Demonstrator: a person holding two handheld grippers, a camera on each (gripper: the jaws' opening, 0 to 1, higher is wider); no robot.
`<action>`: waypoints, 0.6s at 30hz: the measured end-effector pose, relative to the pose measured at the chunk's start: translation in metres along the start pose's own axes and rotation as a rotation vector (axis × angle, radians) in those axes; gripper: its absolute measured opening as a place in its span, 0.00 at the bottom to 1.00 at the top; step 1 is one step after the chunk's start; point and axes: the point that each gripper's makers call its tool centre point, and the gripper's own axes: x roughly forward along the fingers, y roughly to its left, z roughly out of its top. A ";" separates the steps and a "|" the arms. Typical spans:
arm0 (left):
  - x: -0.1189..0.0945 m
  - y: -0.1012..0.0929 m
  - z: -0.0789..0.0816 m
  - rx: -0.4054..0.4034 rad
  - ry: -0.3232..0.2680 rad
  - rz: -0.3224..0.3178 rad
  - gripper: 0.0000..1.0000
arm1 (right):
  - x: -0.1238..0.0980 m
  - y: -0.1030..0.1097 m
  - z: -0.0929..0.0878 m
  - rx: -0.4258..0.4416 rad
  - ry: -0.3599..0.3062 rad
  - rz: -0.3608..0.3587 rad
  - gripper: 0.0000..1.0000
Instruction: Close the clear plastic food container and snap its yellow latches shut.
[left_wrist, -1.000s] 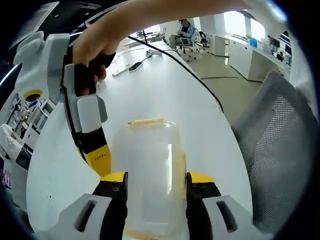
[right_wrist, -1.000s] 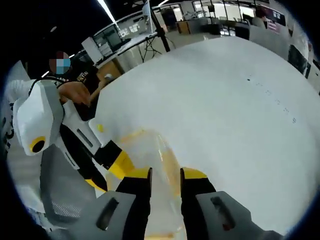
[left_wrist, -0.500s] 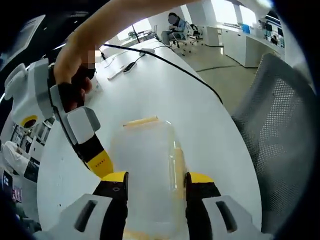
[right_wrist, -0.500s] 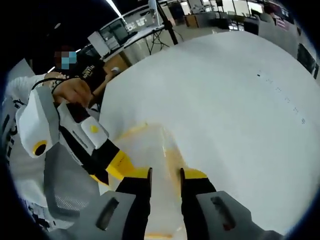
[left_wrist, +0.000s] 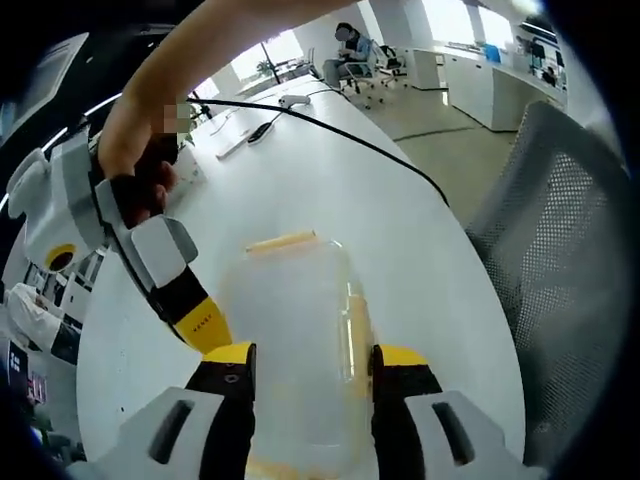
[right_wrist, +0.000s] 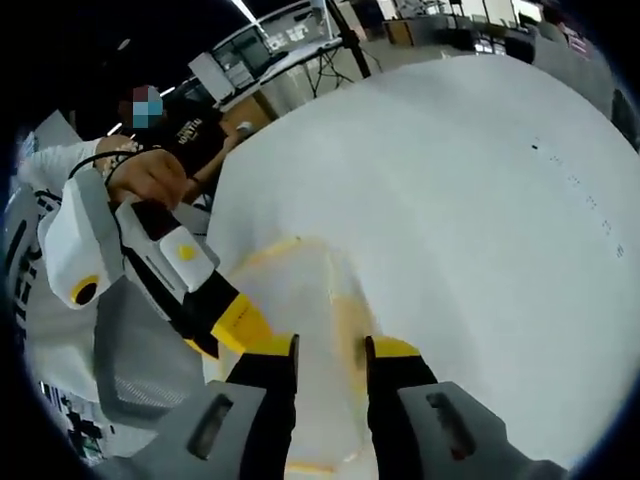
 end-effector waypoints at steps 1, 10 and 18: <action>0.000 0.000 0.000 -0.001 0.001 0.000 0.42 | 0.000 0.000 0.000 -0.007 0.004 0.002 0.23; 0.001 0.001 0.000 -0.019 0.009 0.006 0.41 | -0.002 0.000 -0.001 -0.025 0.015 -0.007 0.22; 0.001 0.001 -0.001 -0.017 0.018 0.014 0.39 | -0.001 0.001 -0.002 -0.013 0.025 -0.013 0.20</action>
